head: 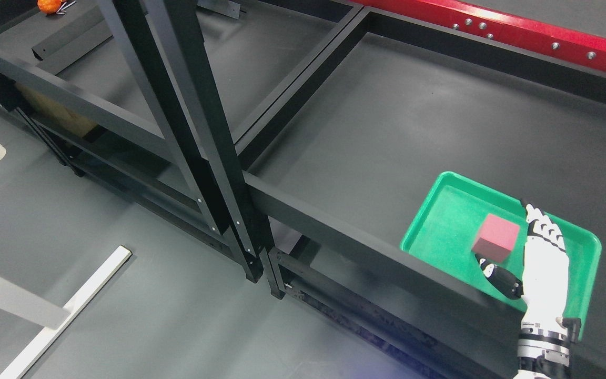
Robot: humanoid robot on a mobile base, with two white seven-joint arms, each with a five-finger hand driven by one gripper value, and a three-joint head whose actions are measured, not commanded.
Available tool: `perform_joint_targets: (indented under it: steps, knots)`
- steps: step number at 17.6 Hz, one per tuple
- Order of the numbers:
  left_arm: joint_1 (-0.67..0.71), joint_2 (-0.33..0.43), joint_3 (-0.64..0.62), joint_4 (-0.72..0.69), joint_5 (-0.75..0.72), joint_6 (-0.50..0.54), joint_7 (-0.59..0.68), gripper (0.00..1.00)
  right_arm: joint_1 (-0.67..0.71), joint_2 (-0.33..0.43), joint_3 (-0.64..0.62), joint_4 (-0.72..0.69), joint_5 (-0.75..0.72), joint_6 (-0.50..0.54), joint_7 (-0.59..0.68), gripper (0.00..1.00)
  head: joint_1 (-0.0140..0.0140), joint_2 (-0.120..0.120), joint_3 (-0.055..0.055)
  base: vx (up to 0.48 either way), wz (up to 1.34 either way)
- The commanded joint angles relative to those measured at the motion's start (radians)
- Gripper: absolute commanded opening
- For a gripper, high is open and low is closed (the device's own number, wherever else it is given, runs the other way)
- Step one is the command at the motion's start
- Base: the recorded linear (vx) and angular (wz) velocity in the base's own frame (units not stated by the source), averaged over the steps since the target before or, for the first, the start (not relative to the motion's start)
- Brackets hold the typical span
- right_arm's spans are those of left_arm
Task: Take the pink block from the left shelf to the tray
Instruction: 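Reach the right hand into the green tray toward the red cube, then close the right hand fingers around the red cube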
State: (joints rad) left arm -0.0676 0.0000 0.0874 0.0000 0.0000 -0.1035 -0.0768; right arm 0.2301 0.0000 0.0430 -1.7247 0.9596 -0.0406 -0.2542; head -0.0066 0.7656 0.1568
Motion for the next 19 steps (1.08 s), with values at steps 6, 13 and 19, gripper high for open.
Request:
perform_joint_targets:
  steps: [6,13,19]
  knots:
    - [0.000,0.017,0.000,-0.017,0.008,0.001,0.000,1.00,0.005,-0.017,-0.006,0.000,-0.001,0.142,0.316,0.98,0.0000,0.000,0.000,0.190,0.05]
    - [0.000,0.017,0.000,-0.017,0.008,0.001,0.000,1.00,0.026,-0.043,-0.011,0.000,0.002,0.215,0.340,0.97,0.0000,0.000,0.000,0.109,0.01]
    - [0.000,0.017,0.000,-0.017,0.008,0.001,0.000,1.00,0.040,-0.090,-0.060,0.000,0.001,0.217,0.340,0.97,0.0000,0.000,0.000,0.044,0.00]
